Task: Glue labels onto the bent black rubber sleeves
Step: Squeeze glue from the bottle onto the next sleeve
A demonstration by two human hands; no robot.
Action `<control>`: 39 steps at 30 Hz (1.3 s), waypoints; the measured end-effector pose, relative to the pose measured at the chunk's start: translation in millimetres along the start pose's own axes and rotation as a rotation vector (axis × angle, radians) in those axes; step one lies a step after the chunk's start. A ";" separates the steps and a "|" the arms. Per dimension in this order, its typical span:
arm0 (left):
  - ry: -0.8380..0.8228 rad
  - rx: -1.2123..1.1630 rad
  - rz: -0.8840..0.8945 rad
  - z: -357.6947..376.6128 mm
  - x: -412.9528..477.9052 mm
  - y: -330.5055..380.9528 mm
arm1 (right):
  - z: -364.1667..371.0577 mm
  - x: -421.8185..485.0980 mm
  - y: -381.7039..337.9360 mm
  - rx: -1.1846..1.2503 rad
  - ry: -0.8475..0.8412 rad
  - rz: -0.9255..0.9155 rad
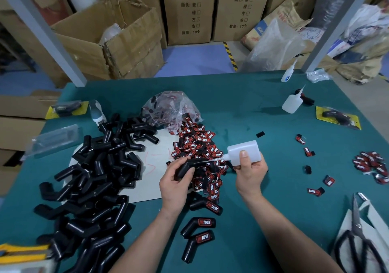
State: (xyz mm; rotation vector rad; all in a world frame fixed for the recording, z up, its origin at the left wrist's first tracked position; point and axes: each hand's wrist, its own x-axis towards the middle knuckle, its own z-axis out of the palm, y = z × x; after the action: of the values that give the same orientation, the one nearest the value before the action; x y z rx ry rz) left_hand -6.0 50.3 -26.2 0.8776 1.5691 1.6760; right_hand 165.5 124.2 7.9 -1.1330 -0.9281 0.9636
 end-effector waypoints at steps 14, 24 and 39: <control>0.009 -0.001 -0.105 1.7 -3.6 3.2 | -0.3 3.1 4.3 -0.073 0.041 -0.009; 0.001 -0.010 -0.049 2.1 -4.3 6.2 | 0.1 2.6 1.1 -0.075 0.033 -0.008; 0.007 0.005 -0.029 2.6 -4.2 6.6 | 1.3 3.7 -0.4 -0.025 0.007 0.011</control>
State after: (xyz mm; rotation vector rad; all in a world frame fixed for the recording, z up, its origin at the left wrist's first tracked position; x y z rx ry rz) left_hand -1.7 47.9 -19.6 0.8487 1.5844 1.6573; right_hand 165.5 128.1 8.9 -1.1630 -0.9319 0.9589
